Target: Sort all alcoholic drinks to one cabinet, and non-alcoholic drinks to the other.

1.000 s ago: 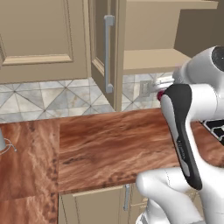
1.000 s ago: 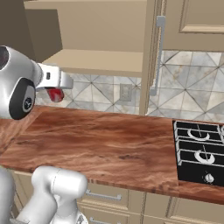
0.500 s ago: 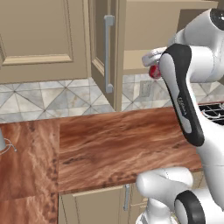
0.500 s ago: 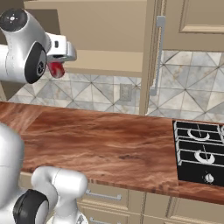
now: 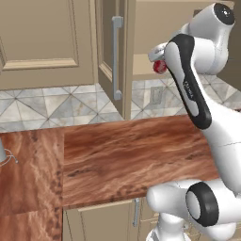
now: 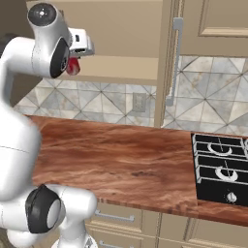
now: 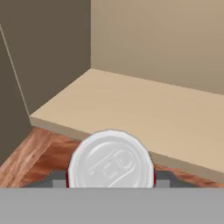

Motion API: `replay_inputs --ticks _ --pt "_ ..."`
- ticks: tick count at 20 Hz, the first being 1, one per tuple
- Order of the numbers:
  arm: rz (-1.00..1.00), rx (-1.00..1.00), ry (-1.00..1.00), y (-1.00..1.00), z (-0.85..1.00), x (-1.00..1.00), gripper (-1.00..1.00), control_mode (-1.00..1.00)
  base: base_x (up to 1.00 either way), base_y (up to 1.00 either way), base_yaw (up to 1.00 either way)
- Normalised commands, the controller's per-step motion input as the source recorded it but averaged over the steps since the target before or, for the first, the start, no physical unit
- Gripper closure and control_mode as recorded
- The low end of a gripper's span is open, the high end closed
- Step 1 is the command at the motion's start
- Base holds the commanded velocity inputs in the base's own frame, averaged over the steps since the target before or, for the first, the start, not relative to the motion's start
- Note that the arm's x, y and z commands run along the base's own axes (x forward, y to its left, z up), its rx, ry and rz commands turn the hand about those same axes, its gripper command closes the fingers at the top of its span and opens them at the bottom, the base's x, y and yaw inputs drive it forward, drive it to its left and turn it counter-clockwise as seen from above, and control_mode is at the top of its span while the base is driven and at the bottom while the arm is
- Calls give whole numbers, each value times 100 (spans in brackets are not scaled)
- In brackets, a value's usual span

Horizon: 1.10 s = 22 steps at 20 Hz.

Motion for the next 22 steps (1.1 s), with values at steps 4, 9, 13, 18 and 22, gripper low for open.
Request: replay_inputs --ticks 4,9,13,18,22 --pt "4 -2 -1 4 -5 79 100 -100 0 0 0" --pt "1 -1 0 13 -24 73 100 -100 0 0 0" --pt "0 -2 0 22 -26 68 100 -100 0 0 0" --pt "0 -2 0 25 -26 65 100 -100 0 0 0" --pt "0 -1 0 23 -19 61 100 -100 0 0 0"
